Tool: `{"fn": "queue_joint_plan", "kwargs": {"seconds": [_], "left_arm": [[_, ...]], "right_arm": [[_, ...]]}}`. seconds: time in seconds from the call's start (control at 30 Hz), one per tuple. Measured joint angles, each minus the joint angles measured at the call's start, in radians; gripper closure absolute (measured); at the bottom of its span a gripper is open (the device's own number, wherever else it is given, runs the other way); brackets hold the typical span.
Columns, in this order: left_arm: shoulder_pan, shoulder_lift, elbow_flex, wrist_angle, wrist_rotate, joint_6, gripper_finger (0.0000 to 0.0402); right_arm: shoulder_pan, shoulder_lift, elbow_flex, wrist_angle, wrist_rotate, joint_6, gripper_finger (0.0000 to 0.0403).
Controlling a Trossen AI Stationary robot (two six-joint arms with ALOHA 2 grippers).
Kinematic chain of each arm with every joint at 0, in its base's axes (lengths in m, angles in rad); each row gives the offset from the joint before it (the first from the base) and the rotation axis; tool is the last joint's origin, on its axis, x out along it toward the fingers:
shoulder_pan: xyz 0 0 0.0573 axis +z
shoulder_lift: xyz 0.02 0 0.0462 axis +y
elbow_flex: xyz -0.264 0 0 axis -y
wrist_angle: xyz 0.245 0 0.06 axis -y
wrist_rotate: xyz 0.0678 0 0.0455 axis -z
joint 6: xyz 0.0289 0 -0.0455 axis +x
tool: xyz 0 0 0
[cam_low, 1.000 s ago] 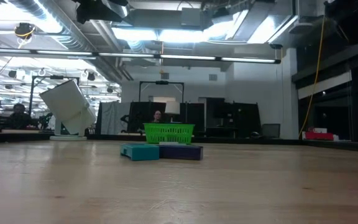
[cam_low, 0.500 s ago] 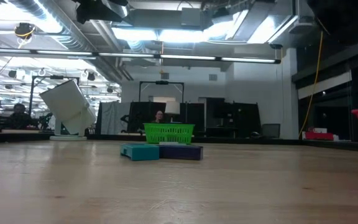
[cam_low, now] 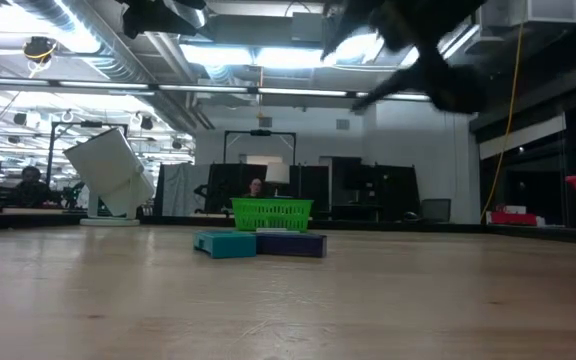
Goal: Pick & Place Office items
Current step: Put the white digital timer into the red bin
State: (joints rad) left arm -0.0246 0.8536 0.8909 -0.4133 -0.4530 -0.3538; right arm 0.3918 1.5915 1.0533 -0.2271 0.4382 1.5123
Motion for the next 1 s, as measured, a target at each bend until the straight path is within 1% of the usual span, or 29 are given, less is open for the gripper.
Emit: {"fn": "queue_joint_plan", "kwargs": {"seconds": [0.1,0.3,0.4,0.47,0.6,0.7,0.8,0.9,1.0], "left_arm": [[0.0,0.0,0.0,0.0,0.001,-0.002,0.0144],[0.0,0.0,0.0,0.0,0.002,-0.001,0.0144],[0.0,0.0,0.0,-0.001,0.002,0.006,0.0144],[0.003,0.0,0.0,-0.001,0.002,0.017,0.0144],[0.029,0.0,0.0,-0.002,0.008,0.021,0.0144],[0.055,0.0,0.0,-0.003,0.048,0.033,0.0144],[0.077,0.0,0.0,-0.006,0.087,0.035,0.0144],[0.089,0.0,0.0,-0.008,0.106,0.039,0.0144],[0.094,0.0,0.0,-0.009,0.114,0.052,0.0144]], "right_arm": [[-0.086,0.016,0.0,-0.013,-0.111,-0.056,0.0176],[-0.211,0.051,0.0,-0.016,-0.221,-0.144,0.0204],[-0.245,0.066,0.0,-0.017,-0.266,-0.193,0.0208],[-0.257,0.08,0.019,-0.051,-0.29,-0.216,0.0209],[-0.267,0.167,0.162,-0.184,-0.301,-0.296,0.0209],[-0.279,0.269,0.318,-0.307,-0.301,-0.36,0.0209],[-0.297,0.372,0.451,-0.441,-0.313,-0.384,0.0209],[-0.315,0.459,0.538,-0.511,-0.352,-0.396,0.0209],[-0.324,0.527,0.586,-0.522,-0.385,-0.397,0.0209]]}}
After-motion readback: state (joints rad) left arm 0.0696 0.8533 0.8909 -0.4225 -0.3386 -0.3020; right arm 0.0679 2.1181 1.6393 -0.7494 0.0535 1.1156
